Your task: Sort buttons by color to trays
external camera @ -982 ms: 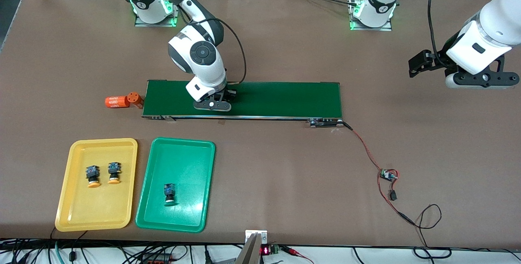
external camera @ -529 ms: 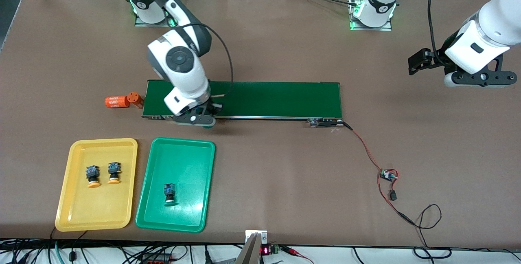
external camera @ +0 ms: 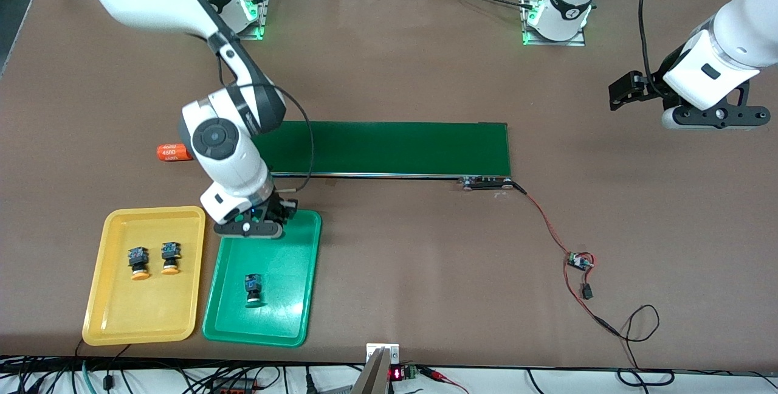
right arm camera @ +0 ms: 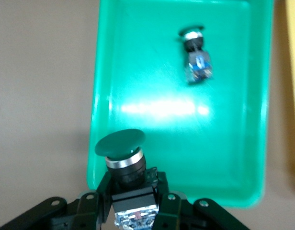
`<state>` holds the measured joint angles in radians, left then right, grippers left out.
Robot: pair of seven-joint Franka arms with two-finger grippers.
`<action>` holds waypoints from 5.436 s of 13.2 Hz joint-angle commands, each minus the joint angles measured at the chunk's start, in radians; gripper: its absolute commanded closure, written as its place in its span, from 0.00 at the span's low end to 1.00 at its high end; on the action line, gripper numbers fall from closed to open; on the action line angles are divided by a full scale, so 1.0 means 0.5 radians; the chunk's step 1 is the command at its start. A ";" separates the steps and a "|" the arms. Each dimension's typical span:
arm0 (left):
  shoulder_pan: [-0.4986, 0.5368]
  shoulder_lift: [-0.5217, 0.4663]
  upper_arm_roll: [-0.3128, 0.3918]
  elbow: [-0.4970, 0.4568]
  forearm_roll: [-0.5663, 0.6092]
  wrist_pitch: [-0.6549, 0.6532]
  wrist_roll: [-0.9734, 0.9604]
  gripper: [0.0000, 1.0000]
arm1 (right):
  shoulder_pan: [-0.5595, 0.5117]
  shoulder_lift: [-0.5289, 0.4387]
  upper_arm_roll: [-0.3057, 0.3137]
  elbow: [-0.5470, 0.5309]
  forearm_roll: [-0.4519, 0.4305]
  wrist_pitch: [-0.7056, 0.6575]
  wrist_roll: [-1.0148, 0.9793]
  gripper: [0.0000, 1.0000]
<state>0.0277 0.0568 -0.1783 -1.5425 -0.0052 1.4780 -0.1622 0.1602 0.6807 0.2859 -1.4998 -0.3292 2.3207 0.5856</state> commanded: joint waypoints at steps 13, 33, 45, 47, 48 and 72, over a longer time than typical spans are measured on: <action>0.006 0.031 -0.006 0.084 0.004 -0.057 -0.007 0.00 | 0.149 0.323 -0.283 0.137 -0.038 0.396 -0.042 0.00; -0.062 0.028 0.013 0.183 0.007 -0.078 -0.240 0.00 | -0.397 -0.993 -0.393 -0.096 0.566 -1.352 -0.940 0.00; -0.055 0.015 0.001 0.225 0.130 -0.115 -0.209 0.00 | -0.397 -1.263 -0.578 -0.280 0.603 -1.500 -1.242 0.00; -0.055 0.018 0.004 0.232 0.133 -0.115 -0.209 0.00 | -0.397 -1.254 -0.575 -0.274 0.606 -1.527 -1.239 0.00; -0.052 0.015 0.013 0.235 0.124 -0.115 -0.209 0.00 | -0.397 -1.254 -0.572 -0.274 0.606 -1.524 -1.239 0.00; -0.037 0.018 0.004 0.275 0.112 -0.124 -0.231 0.00 | -0.403 -1.242 -0.569 -0.262 0.603 -1.583 -1.168 0.00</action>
<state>0.0045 0.0597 -0.1694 -1.4348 0.0427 1.4410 -0.2701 -0.0392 0.0699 0.0021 -1.6251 -0.0424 1.5390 -0.0105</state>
